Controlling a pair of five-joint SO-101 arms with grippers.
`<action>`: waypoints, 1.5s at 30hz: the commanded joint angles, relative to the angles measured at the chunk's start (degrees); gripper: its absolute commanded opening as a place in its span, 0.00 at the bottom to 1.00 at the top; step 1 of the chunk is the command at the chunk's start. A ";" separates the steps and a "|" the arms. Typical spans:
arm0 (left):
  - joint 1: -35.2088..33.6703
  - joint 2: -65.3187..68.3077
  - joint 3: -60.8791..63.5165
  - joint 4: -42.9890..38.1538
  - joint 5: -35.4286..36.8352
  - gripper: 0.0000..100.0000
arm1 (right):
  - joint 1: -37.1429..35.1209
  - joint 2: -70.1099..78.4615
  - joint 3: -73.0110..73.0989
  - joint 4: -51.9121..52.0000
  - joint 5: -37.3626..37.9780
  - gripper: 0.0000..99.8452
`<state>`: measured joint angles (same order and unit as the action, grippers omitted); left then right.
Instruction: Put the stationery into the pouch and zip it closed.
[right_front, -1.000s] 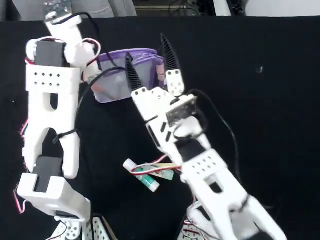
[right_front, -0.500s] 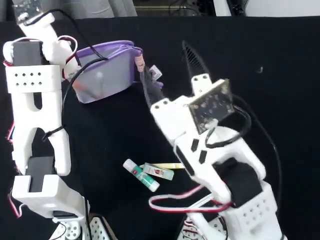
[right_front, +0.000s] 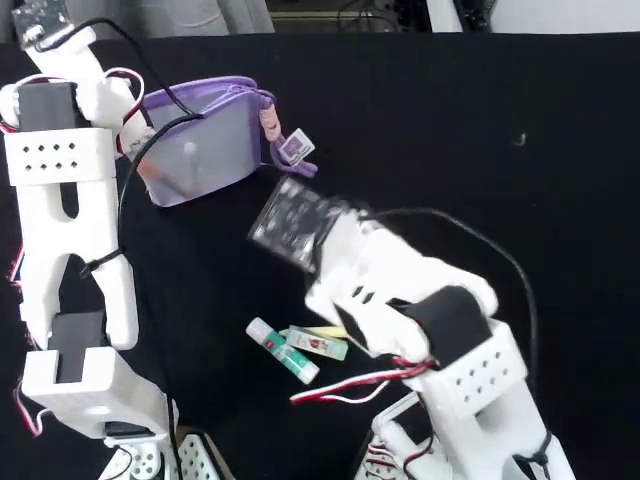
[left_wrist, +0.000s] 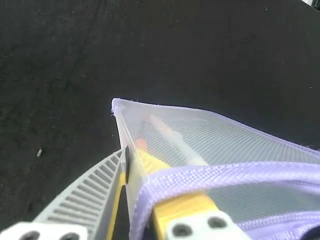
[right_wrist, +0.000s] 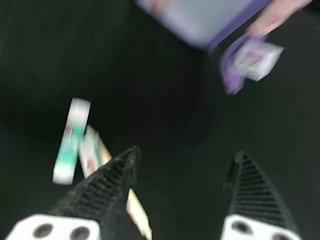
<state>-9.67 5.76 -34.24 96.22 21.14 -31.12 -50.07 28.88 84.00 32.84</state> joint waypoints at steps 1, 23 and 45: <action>-0.40 1.14 0.13 -1.05 0.26 0.03 | -0.26 0.22 6.11 3.08 10.90 0.28; -0.22 1.41 0.40 -1.23 0.35 0.03 | 13.54 0.66 41.36 -16.79 43.16 0.28; -0.22 1.49 0.66 -0.79 0.35 0.03 | 13.71 0.84 49.89 -27.08 46.77 0.12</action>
<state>-9.67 6.11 -34.42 96.13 21.23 -18.29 -49.80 78.29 57.71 78.81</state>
